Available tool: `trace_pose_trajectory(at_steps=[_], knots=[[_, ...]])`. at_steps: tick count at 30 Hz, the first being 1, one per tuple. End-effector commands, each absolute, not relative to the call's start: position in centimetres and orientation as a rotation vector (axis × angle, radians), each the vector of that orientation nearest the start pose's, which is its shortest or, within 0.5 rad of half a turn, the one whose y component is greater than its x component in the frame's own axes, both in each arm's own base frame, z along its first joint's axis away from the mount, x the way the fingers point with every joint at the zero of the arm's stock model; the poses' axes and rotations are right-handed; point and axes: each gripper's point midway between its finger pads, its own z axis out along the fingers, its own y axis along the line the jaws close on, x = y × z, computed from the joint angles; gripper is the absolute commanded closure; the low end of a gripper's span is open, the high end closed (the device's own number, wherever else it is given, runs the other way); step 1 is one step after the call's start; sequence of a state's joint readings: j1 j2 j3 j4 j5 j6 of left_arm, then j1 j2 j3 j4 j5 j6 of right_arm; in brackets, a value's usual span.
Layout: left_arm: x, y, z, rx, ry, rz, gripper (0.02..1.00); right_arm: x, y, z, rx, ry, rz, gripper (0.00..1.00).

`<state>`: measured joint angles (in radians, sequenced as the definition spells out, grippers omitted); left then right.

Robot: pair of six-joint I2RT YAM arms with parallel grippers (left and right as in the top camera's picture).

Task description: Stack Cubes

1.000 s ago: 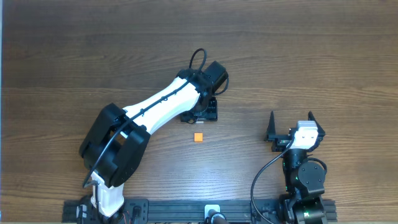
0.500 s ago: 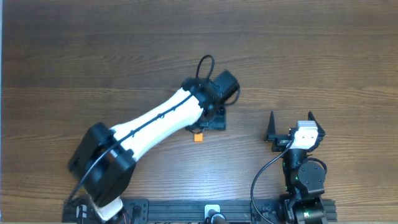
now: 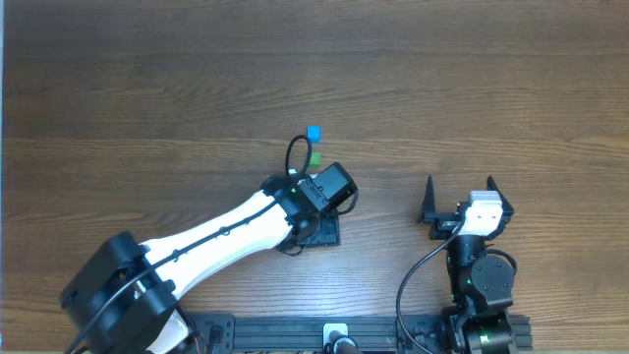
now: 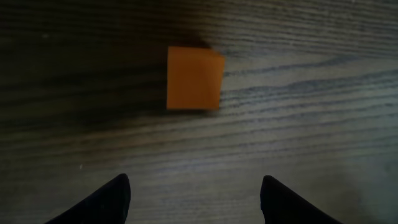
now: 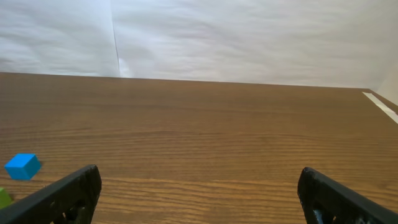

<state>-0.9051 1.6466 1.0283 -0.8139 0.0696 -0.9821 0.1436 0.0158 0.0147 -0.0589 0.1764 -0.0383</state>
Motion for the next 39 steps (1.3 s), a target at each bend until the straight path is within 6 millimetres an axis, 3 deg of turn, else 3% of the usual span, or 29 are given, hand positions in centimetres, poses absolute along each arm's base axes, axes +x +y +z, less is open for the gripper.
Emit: trace_pose_trajectory(at_steps=[1,7,21,39], knots=[[18.5,-24.7,2.5,-0.167,3.123,-0.184,0.356,24.6,0.5,16.1,-0.016,1.629,-0.065,0.009],[19.9,-24.3,2.1,-0.187,3.12,-0.181,0.373,24.6,0.5,16.1,-0.016,1.629,-0.065,0.007],[21.9,-25.5,1.0,-0.144,3.128,-0.148,0.386,24.6,0.5,16.1,-0.016,1.629,-0.065,0.009],[22.2,-24.7,-0.1,-0.09,3.14,-0.086,0.402,24.6,0.5,16.1,-0.016,1.629,-0.065,0.009]])
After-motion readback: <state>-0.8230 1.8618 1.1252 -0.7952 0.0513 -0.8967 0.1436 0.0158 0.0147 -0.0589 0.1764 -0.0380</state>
